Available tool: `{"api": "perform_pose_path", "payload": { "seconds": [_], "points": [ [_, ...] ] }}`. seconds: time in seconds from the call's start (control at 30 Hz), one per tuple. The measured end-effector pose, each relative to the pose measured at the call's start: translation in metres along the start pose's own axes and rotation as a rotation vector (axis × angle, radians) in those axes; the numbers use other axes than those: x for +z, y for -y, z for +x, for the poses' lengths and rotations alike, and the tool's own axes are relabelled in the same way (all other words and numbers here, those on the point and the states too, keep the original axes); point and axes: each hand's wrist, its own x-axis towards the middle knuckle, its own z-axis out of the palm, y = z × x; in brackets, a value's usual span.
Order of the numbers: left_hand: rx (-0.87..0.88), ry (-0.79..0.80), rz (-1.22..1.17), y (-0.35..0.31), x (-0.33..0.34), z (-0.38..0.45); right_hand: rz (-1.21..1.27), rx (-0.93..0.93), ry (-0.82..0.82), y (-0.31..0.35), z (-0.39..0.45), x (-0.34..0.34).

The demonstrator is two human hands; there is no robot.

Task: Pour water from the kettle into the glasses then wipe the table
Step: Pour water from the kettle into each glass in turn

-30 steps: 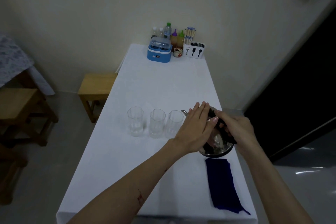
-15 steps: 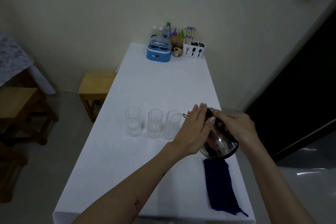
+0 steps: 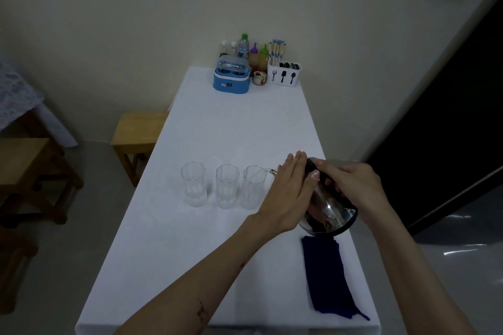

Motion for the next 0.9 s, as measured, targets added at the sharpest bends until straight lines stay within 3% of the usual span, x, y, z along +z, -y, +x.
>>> {"api": "perform_pose_path", "payload": {
  "seconds": [0.9],
  "points": [
    [0.0,-0.006,0.001,-0.0046,-0.0029,-0.0015,-0.026,-0.015,-0.01,0.0024,-0.0007,-0.0026]
  ]
}}
